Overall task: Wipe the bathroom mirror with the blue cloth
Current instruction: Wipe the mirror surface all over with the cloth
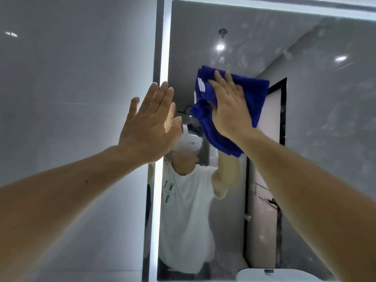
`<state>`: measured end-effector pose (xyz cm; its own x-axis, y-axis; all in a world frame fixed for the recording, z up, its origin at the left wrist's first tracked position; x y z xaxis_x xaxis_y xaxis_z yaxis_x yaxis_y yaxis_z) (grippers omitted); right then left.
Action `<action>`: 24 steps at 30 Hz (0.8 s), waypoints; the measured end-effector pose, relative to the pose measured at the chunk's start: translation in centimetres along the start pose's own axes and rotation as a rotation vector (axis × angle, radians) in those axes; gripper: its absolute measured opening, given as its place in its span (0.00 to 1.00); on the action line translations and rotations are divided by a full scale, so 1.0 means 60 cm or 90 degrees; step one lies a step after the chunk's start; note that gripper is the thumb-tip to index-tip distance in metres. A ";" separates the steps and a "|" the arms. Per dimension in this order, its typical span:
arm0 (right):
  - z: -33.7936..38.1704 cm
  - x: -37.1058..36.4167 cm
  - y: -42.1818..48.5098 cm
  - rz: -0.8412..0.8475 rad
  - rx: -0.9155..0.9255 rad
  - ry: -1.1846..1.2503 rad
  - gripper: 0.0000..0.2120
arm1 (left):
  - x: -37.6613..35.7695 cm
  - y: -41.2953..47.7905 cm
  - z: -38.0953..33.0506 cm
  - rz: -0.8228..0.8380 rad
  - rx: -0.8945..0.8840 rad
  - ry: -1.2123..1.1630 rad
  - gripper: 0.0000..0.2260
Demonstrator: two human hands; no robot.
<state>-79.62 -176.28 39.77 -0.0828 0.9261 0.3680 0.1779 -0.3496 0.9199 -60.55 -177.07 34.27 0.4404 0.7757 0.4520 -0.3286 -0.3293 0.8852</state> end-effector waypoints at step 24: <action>0.001 -0.011 -0.005 0.009 0.096 -0.075 0.24 | 0.070 0.107 -0.018 -0.070 -0.023 0.028 0.33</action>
<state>-79.56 -176.76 39.22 0.0344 0.9344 0.3547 0.3233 -0.3462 0.8807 -61.70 -175.34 41.75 0.4381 0.8292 0.3471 -0.3112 -0.2223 0.9240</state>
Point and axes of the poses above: each hand's wrist, its own y-axis towards the middle knuckle, its own x-axis out of the back of the hand, z = x × y, the point moved 6 cm from there along y, towards the middle knuckle, and after that the axes turned 8 degrees about z, right-handed, at the moved point
